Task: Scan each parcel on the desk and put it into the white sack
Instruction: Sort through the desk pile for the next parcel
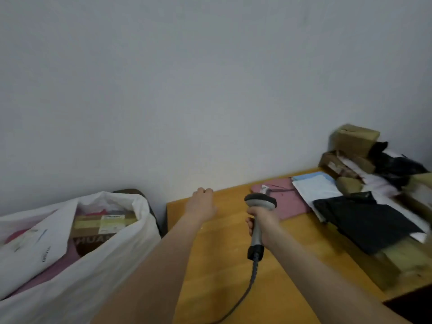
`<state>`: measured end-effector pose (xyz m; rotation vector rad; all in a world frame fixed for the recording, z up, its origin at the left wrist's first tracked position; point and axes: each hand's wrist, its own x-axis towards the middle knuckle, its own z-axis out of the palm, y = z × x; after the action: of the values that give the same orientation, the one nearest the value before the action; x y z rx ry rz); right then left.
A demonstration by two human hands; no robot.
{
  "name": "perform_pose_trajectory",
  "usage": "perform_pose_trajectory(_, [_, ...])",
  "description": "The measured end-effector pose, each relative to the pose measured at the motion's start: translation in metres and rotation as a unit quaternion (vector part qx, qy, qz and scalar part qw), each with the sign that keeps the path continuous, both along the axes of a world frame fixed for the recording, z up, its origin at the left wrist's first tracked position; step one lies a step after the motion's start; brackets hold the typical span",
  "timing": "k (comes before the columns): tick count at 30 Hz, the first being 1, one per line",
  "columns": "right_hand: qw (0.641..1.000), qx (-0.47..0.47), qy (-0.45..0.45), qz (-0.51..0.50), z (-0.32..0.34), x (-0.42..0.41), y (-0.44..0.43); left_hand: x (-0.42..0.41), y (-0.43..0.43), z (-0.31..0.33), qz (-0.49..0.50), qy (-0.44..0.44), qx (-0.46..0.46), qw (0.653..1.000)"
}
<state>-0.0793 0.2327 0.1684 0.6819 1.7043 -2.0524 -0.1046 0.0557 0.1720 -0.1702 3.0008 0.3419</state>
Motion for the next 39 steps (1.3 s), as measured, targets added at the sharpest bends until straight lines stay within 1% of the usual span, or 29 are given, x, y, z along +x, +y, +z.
perform_pose_trajectory(4, [0.998,0.025,-0.027,-0.044,-0.013,0.006,0.099,-0.012,0.111,-0.01,-0.055,-0.016,0.018,0.998])
perform_pose_trajectory(7, [0.993,0.05,-0.05,-0.097,-0.017,0.007,0.165,-0.019,0.179,-0.019,-0.096,-0.034,0.026,0.994])
perform_pose_trajectory(11, [0.985,0.062,-0.064,-0.149,-0.024,0.002,0.232,-0.036,0.248,-0.033,-0.13,-0.062,0.026,0.989])
perform_pose_trajectory(15, [0.976,0.065,-0.081,-0.19,-0.035,-0.009,0.28,-0.055,0.302,-0.049,-0.171,-0.072,0.025,0.982])
perform_pose_trajectory(21, [0.956,0.065,-0.093,-0.271,-0.055,-0.046,0.345,-0.096,0.371,-0.085,-0.236,-0.115,0.046,0.964])
perform_pose_trajectory(26, [0.943,0.067,-0.104,-0.309,-0.079,-0.077,0.388,-0.12,0.425,-0.123,-0.272,-0.147,0.058,0.949])
perform_pose_trajectory(29, [0.938,0.061,-0.105,-0.325,-0.089,-0.089,0.408,-0.124,0.45,-0.143,-0.282,-0.165,0.037,0.944])
perform_pose_trajectory(32, [0.935,0.058,-0.1,-0.335,-0.093,-0.098,0.422,-0.125,0.468,-0.155,-0.265,-0.187,0.0,0.946])
perform_pose_trajectory(34, [0.935,0.055,-0.096,-0.338,-0.096,-0.102,0.43,-0.127,0.474,-0.156,-0.251,-0.168,-0.008,0.953])
perform_pose_trajectory(37, [0.938,0.038,-0.095,-0.331,-0.095,-0.104,0.438,-0.129,0.475,-0.152,-0.234,-0.116,0.003,0.965])
perform_pose_trajectory(39, [0.944,0.022,-0.091,-0.316,-0.092,-0.105,0.44,-0.13,0.473,-0.147,-0.223,-0.101,0.01,0.969])
